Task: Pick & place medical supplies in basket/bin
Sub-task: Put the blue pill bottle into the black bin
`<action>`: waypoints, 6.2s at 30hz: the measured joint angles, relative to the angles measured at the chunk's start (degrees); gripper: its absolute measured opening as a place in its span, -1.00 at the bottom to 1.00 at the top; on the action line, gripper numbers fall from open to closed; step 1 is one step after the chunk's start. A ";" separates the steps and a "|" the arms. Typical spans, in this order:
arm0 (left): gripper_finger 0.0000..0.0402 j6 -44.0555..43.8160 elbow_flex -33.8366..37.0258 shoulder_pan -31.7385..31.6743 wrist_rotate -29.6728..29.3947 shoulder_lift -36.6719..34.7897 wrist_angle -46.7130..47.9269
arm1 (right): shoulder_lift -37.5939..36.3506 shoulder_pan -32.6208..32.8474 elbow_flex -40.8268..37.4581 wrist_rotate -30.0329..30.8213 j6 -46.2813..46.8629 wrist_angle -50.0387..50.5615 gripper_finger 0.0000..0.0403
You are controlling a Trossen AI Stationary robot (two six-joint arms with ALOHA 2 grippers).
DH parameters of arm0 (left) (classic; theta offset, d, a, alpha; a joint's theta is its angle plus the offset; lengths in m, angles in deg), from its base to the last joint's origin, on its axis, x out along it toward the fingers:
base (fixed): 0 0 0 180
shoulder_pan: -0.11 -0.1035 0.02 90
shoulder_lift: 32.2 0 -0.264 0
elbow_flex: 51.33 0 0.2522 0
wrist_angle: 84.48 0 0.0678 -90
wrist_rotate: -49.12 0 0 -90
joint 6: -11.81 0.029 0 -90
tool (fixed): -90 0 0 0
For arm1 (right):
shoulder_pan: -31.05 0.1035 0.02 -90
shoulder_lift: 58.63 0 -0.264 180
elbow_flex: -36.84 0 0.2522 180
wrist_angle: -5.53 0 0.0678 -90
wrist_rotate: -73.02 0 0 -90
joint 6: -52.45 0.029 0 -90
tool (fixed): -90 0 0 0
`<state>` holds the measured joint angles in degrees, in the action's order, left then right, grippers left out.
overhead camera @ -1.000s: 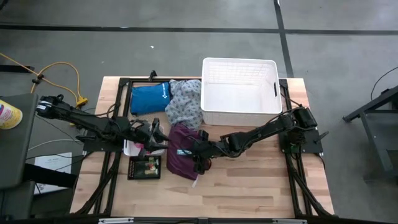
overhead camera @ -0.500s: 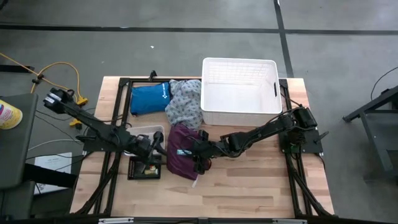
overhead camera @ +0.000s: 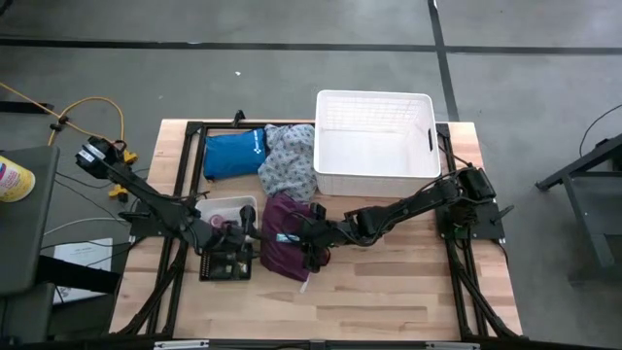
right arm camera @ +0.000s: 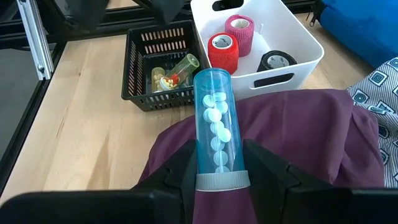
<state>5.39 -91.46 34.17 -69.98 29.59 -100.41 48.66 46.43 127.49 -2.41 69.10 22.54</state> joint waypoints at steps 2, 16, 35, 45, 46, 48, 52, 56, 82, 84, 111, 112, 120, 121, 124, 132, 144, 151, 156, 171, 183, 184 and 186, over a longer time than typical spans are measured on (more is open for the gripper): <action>-0.27 0.00 -2.05 0.02 -0.05 0.63 2.61 | -0.02 0.00 0.00 0.00 0.00 0.00 -0.49; -0.27 -0.92 -14.33 0.43 -8.74 5.79 24.30 | -0.02 0.00 0.00 -0.07 0.02 0.46 -0.49; -0.27 -1.36 -14.32 -0.31 -8.31 5.95 29.08 | -0.02 0.00 0.00 -0.17 0.02 0.66 -0.49; -0.13 -1.52 -14.30 -0.31 -8.30 5.95 29.41 | -0.02 0.00 0.00 -0.20 0.20 0.59 -0.49; -0.12 -1.53 -14.30 -0.31 -8.30 5.95 29.43 | -0.02 0.00 0.00 -0.20 0.20 0.59 -0.49; -0.11 -1.53 -14.30 -0.31 -8.29 5.95 29.50 | -0.02 0.00 0.00 -0.20 0.20 0.59 -0.49; -0.10 -1.53 -14.30 -0.31 -8.29 5.95 29.51 | -0.02 0.02 0.00 -0.21 0.20 0.16 -0.49; -0.10 -1.53 -14.28 -0.31 -8.29 5.95 29.53 | -0.02 0.29 0.00 -0.99 0.10 -1.19 -0.49; -0.11 -2.75 -14.25 0.54 -8.24 5.93 29.79 | -0.02 0.81 0.00 -2.54 -1.76 -5.67 -0.49; -0.11 -3.56 -14.25 0.63 -8.24 5.93 29.77 | -0.02 0.81 0.00 -2.54 -1.75 -5.68 -0.49; -0.52 -4.11 -14.25 0.63 -8.14 5.93 29.86 | -0.02 0.81 0.00 -2.73 -1.75 -5.68 -0.49; -0.52 -4.11 -14.25 0.63 -8.16 5.93 29.94 | -0.02 0.81 0.00 -2.77 -1.75 -5.68 -0.49; -0.52 -4.10 -14.25 0.63 -8.28 5.91 30.10 | -0.02 0.76 0.00 -2.97 -1.72 -5.61 -0.36; -0.52 -4.09 -14.25 0.63 -8.34 5.91 30.17 | -0.02 0.76 0.00 -2.97 -1.69 -5.60 -0.34; -0.52 -4.09 -14.25 0.63 -8.35 5.91 30.18 | -0.02 0.79 0.00 -2.99 -1.70 -5.62 -0.28; -0.52 -4.09 -14.25 0.61 -8.35 5.91 30.18 | -0.02 0.79 0.00 -2.91 -1.26 -5.62 -0.17; -0.52 -4.09 -14.25 0.61 -8.33 5.91 30.15 | -0.02 0.74 0.00 -2.56 0.09 -1.23 0.03; -0.52 -4.09 -14.25 0.61 -8.31 5.91 30.14 | -0.02 0.74 0.00 -2.61 4.91 7.58 0.05; -0.52 -4.09 -14.25 0.63 -8.29 5.91 30.14 | -0.02 0.79 0.00 -2.74 8.82 15.30 0.05; -0.52 -4.37 -14.25 0.63 -8.14 5.91 30.14 | -0.02 1.14 0.00 -2.78 9.07 15.37 0.05; -0.52 -4.55 -14.25 2.55 -8.17 5.91 30.12 | -0.96 2.42 0.00 0.74 6.04 21.48 0.04; -0.52 -4.55 -14.25 2.55 -8.17 5.91 30.12 | -1.63 2.43 0.00 1.11 5.47 21.92 0.04; -0.52 -4.55 -14.25 2.55 -8.18 5.91 30.12 | -3.23 2.65 0.02 2.29 4.69 24.19 0.04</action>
<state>0.84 -105.72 36.73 -78.16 35.50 -70.30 45.43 49.08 127.51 -0.12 73.79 46.73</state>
